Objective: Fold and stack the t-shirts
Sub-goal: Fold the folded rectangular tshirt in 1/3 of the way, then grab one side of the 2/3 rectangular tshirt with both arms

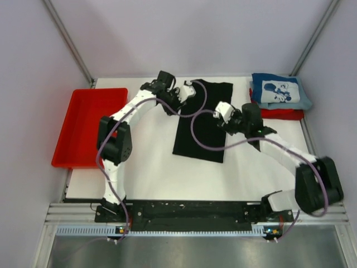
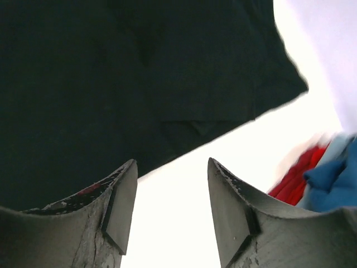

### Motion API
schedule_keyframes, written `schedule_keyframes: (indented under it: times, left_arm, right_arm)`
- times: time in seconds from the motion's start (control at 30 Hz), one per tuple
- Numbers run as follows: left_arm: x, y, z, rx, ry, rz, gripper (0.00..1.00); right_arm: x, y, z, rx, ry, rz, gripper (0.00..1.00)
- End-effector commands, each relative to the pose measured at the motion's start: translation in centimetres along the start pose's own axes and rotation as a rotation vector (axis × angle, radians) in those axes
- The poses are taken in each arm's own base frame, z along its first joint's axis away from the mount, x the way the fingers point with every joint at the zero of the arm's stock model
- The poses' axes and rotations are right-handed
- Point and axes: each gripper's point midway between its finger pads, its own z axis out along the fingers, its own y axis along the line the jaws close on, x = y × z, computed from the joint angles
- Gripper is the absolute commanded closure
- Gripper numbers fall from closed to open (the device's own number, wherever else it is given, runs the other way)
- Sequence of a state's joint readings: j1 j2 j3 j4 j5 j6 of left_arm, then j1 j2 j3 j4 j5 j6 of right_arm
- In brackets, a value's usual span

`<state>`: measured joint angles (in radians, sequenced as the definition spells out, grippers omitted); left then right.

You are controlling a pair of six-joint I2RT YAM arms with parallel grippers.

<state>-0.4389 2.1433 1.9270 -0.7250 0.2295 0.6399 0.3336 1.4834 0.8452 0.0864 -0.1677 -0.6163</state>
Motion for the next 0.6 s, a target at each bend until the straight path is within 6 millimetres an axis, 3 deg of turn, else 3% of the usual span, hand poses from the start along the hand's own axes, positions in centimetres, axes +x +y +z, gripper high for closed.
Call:
schedule_keyframes:
  times: [0.0, 0.1, 0.2, 0.3, 0.57]
  left_arm:
    - [-0.8, -10.5, -5.8, 0.356, -0.204, 0.277, 0.57]
    - [3.1, -15.3, -5.8, 0.435, -0.123, 0.440, 0.51]
    - [6.6, -17.8, -4.7, 0.446, -0.024, 0.528, 0.45]
    - [8.7, -18.9, -3.7, 0.447, 0.025, 0.548, 0.43]
    - [10.9, -19.0, -0.9, 0.419, 0.094, 0.510, 0.42]
  right_arm:
    - [-2.4, 9.0, -6.4, -0.364, -0.233, -0.364, 0.43]
    - [-0.2, 12.1, -7.2, -0.386, -0.135, -0.504, 0.41]
    - [2.1, 15.0, -7.4, -0.463, -0.028, -0.570, 0.41]
    - [3.8, 16.1, -6.6, -0.503, 0.050, -0.585, 0.41]
    - [6.2, 17.0, -4.9, -0.565, 0.187, -0.546, 0.46]
